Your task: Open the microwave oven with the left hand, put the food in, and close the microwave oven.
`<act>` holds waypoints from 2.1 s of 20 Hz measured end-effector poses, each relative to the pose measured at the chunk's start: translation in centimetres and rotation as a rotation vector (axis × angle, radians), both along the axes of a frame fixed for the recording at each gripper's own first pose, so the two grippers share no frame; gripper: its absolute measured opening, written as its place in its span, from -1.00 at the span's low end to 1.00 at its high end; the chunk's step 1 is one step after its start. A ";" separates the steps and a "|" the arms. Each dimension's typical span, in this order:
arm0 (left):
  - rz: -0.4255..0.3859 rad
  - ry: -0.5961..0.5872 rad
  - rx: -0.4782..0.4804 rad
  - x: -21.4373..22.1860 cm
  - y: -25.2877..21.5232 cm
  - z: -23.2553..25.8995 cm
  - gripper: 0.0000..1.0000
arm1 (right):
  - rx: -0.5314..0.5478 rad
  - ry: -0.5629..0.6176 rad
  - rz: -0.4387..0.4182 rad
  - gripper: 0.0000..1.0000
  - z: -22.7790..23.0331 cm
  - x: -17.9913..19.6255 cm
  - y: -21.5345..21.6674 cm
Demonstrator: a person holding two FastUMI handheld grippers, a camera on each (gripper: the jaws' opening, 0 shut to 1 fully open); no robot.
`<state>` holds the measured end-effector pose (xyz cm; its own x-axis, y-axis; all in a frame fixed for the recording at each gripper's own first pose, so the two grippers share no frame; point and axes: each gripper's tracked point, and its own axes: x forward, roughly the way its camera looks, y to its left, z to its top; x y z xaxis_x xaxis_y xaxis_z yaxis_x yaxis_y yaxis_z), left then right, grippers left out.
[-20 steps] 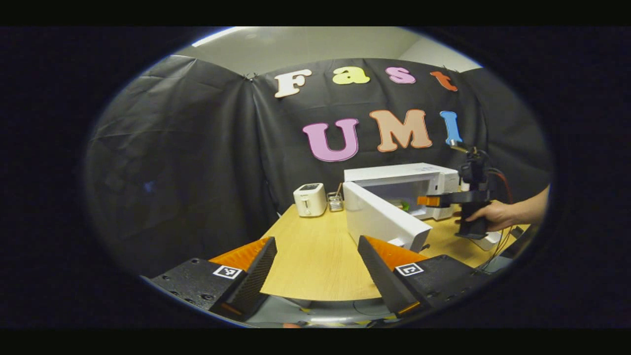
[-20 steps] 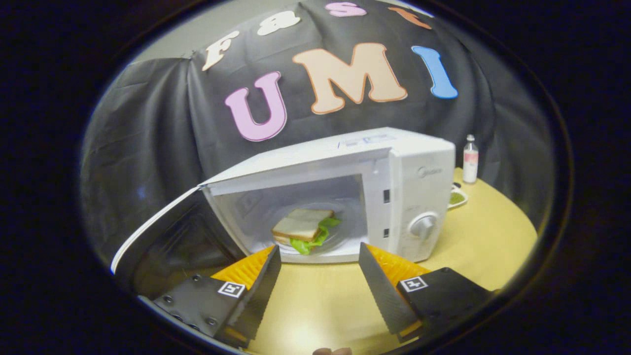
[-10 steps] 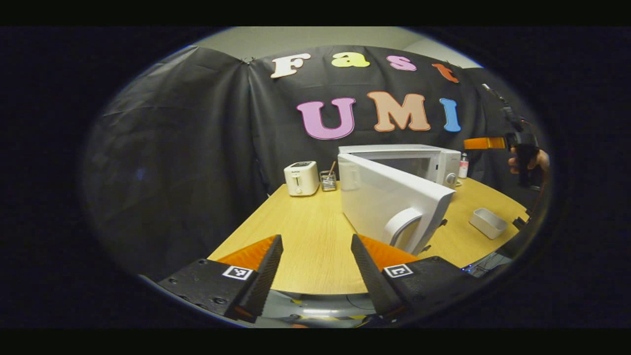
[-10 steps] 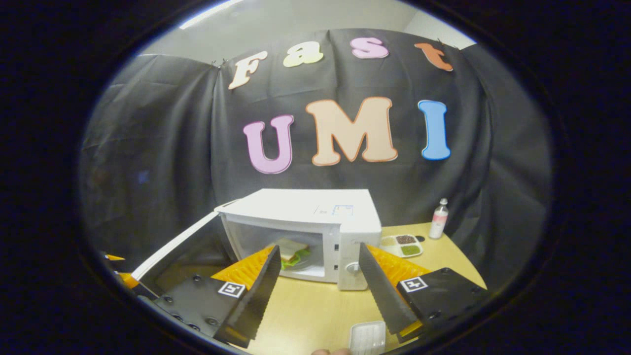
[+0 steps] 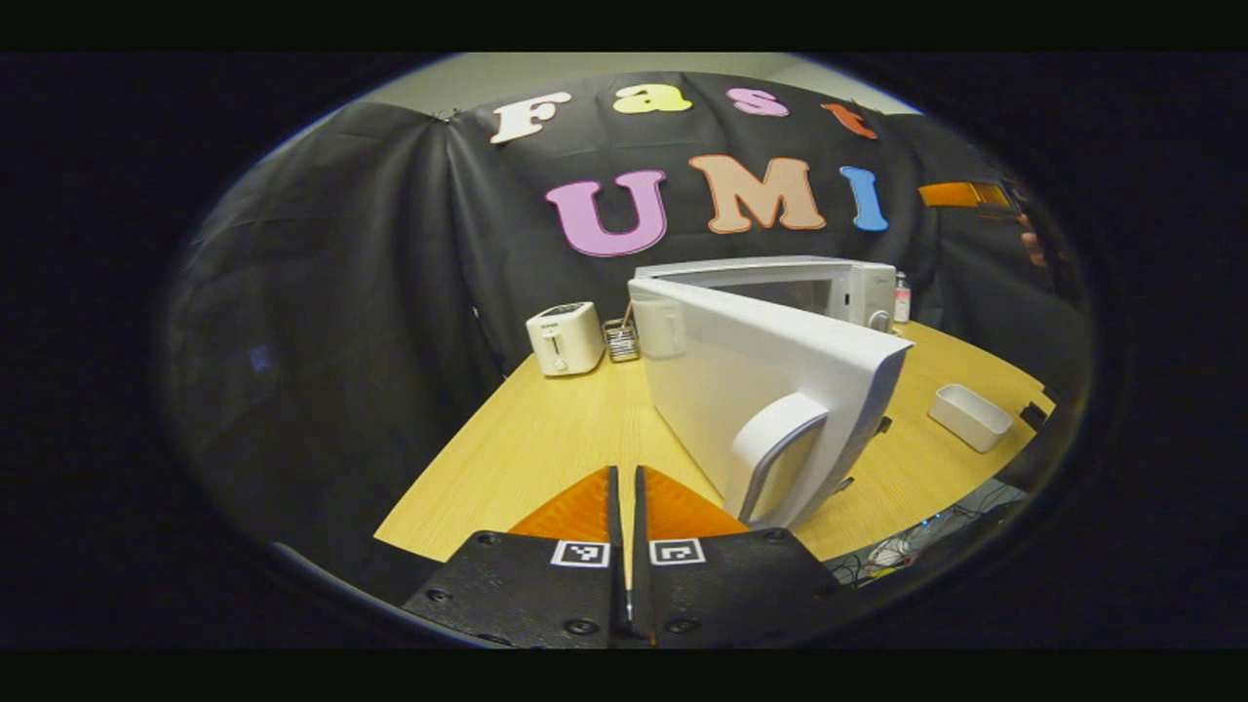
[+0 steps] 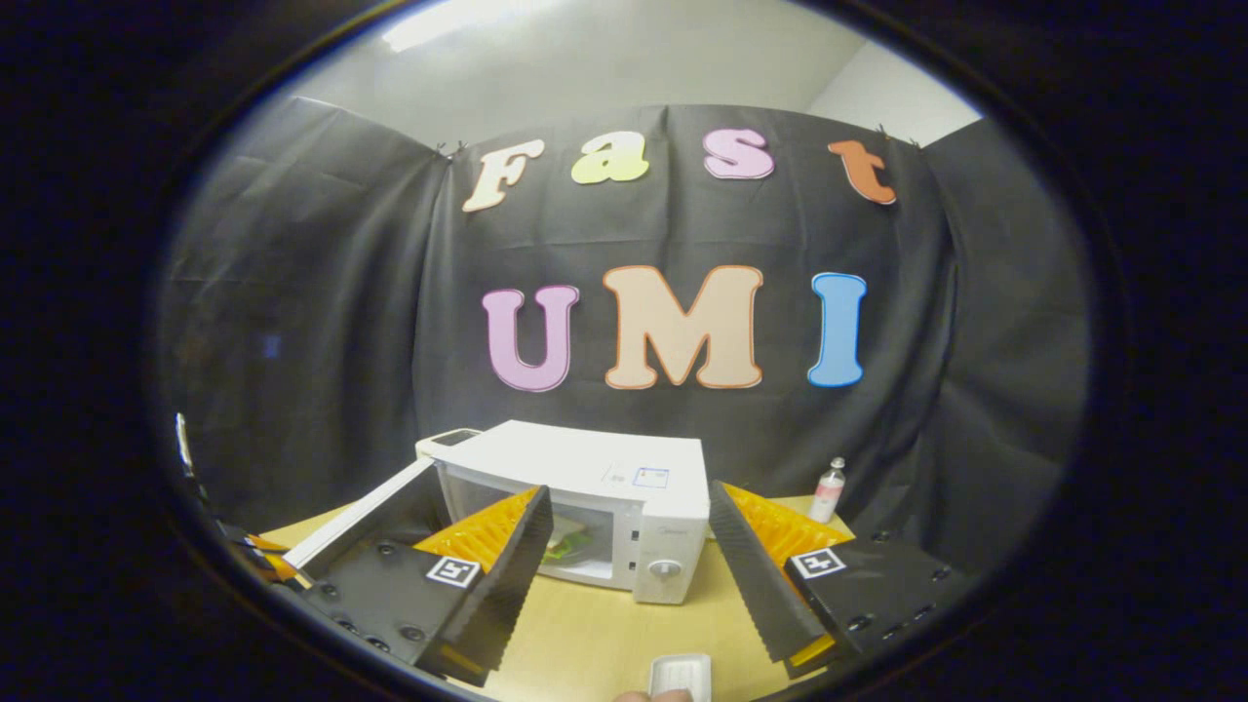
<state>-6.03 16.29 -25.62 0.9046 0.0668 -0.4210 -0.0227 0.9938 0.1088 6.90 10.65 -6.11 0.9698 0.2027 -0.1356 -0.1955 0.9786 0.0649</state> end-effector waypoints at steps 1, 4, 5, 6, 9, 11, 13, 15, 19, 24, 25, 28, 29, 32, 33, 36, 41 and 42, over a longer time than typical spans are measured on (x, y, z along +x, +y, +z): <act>-0.013 -0.001 -0.003 0.2 -0.6 0.0 -0.99 | -0.002 0.002 -0.009 0.80 0.1 0.0 -0.4; -0.056 0.009 0.012 0.9 -2.3 -0.6 -0.99 | -0.009 0.003 -0.030 0.80 0.8 -0.4 -1.5; -0.077 0.011 0.019 1.0 -2.8 -0.7 -1.00 | -0.010 0.000 -0.038 0.80 1.0 -0.4 -1.9; -0.091 0.012 0.025 1.3 -3.4 -0.7 -0.96 | -0.012 -0.006 -0.043 0.97 1.4 -0.4 -2.3; -0.132 0.005 0.032 2.5 -5.4 -0.5 -0.96 | -0.014 -0.019 -0.052 0.98 2.2 -0.4 -3.3; -0.159 0.008 0.033 3.3 -7.0 -0.7 -0.96 | -0.008 -0.019 -0.052 0.98 2.4 -0.3 -3.8; -0.173 0.012 0.031 4.2 -8.5 -0.8 -0.96 | -0.006 -0.017 -0.058 0.97 2.5 -0.2 -4.6; -0.187 0.009 0.022 5.1 -10.0 -0.6 -1.00 | -0.007 -0.017 -0.062 0.97 2.6 0.0 -5.5; -0.213 -0.006 0.031 7.2 -12.8 -0.2 -0.99 | -0.017 -0.031 -0.058 0.98 3.2 0.3 -6.8; -0.220 -0.008 0.030 9.4 -15.8 0.1 -0.96 | -0.008 -0.038 -0.037 0.97 3.2 1.0 -8.0; -0.218 -0.007 0.025 9.9 -16.4 0.1 -0.99 | -0.006 -0.039 -0.034 0.97 3.1 1.2 -8.3; -0.205 0.004 -0.003 11.5 -18.2 0.0 -0.99 | -0.004 -0.038 -0.025 0.98 2.9 2.0 -9.1; -0.200 0.010 -0.013 12.1 -18.9 -0.2 -0.95 | -0.004 -0.041 -0.024 0.98 3.0 2.2 -9.5; -0.197 0.021 -0.021 14.2 -20.8 -0.2 -1.00 | 0.003 -0.042 -0.025 0.97 3.0 3.0 -10.6; -0.200 0.019 -0.019 15.0 -21.4 -0.1 -1.00 | 0.008 -0.042 -0.028 0.97 2.9 3.3 -11.0; -0.222 0.006 -0.013 17.5 -23.3 0.1 -1.00 | 0.007 -0.041 -0.034 0.80 2.8 3.8 -12.1; -0.241 0.000 0.009 21.6 -25.0 -0.3 -1.00 | 0.003 -0.040 -0.037 0.82 2.6 4.3 -13.6; -0.243 0.001 0.013 22.3 -25.4 -0.3 -1.00 | 0.000 -0.040 -0.038 0.82 2.4 4.4 -13.8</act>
<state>16.24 -9.10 -25.91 0.8943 -0.1479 -0.4222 0.2174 0.9685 0.1211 11.29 -3.15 -3.67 0.9814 0.1654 -0.0971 -0.1604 0.9854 0.0574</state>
